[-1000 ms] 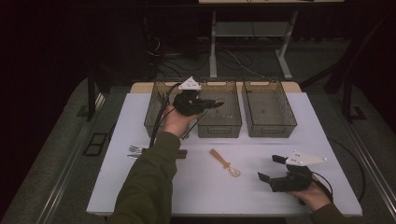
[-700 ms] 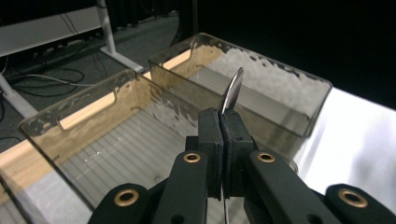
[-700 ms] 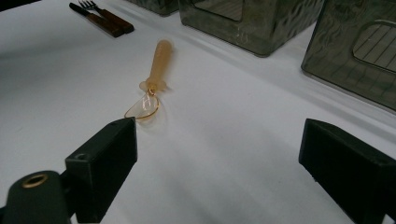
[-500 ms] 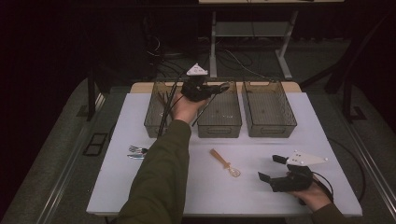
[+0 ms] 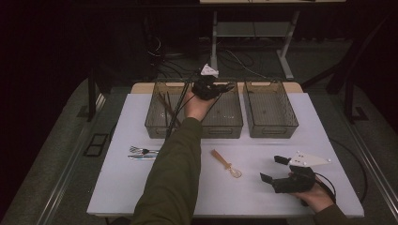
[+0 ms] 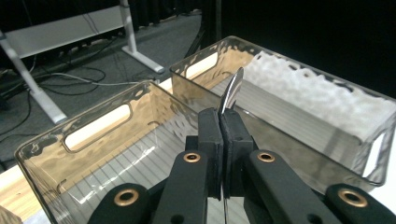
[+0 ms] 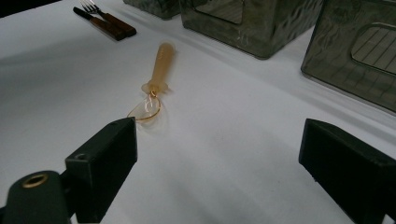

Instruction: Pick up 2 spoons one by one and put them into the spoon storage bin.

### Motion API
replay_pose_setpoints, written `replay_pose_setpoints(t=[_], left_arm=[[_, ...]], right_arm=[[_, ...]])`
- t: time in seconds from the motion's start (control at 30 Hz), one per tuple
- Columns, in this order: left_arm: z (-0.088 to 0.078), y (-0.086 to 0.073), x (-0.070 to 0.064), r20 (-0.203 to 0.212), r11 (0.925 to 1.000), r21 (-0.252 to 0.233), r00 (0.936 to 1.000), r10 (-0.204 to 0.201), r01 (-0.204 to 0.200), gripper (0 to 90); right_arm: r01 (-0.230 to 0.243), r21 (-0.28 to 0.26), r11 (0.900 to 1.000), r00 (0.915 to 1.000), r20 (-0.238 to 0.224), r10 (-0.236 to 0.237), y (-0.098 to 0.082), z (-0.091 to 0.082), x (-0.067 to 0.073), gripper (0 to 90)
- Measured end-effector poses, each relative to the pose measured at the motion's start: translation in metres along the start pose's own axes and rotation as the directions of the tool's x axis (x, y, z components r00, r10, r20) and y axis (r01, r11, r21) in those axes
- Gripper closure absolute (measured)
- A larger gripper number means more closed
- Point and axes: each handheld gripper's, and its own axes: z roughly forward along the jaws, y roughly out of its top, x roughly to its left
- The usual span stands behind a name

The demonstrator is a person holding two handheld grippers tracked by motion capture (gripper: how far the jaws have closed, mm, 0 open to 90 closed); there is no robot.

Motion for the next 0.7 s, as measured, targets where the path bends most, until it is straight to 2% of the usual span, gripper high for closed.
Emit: replay_pose_setpoints(t=[0.2, 0.23, 0.27, 0.37, 0.43, 0.47, 0.5, 0.53, 0.7], left_arm=[[0.010, -0.009, -0.001, 0.000, 0.9971, 0.067, 0.9993, 0.037, -0.037, 88.6], [0.013, -0.011, -0.002, 0.001, 0.9980, 0.060, 0.9998, 0.019, -0.019, 88.6], [0.013, -0.013, -0.001, 0.001, 0.9961, 0.080, 0.9993, 0.038, -0.038, 88.6], [0.017, -0.019, -0.001, -0.005, 0.9923, 0.118, 0.9992, 0.040, -0.039, 88.6], [0.019, -0.023, -0.001, 0.003, 0.9919, 0.125, 0.9998, 0.019, -0.020, 88.1], [0.019, -0.024, -0.001, -0.001, 0.9903, 0.135, 0.9995, 0.030, -0.030, 87.2], [0.020, -0.025, -0.002, -0.027, 0.9915, 0.126, 0.9990, 0.035, -0.031, 80.5], [0.020, -0.025, -0.002, -0.030, 0.9923, 0.121, 0.9991, 0.030, -0.026, 72.6], [0.015, -0.024, -0.004, -0.015, 0.9938, 0.109, 0.9996, 0.022, -0.020, 59.3]], right_arm=[[0.005, -0.005, 1.000, 1.0000, 0.003, -0.005, 0.000, 0.000, -0.001, 11.1], [0.003, -0.003, 1.000, 1.0000, 0.002, -0.003, -0.001, 0.000, 0.000, 11.1], [0.002, -0.001, 1.000, 1.0000, 0.001, -0.002, -0.001, 0.000, 0.000, 11.1], [0.003, -0.002, 1.000, 1.0000, 0.000, -0.003, -0.001, -0.001, 0.000, 11.1], [0.001, -0.002, 1.000, 1.0000, 0.000, -0.001, -0.001, -0.001, 0.000, 11.1], [0.002, -0.002, 1.000, 1.0000, 0.000, -0.002, -0.001, -0.001, 0.000, 11.1], [0.001, -0.001, 1.000, 1.0000, 0.000, -0.001, -0.001, -0.001, 0.000, 11.1], [0.002, -0.001, 1.000, 1.0000, 0.001, -0.002, -0.001, -0.001, 0.000, 11.1], [0.001, -0.001, 1.000, 1.0000, 0.002, -0.001, -0.001, 0.000, -0.001, 11.1]])
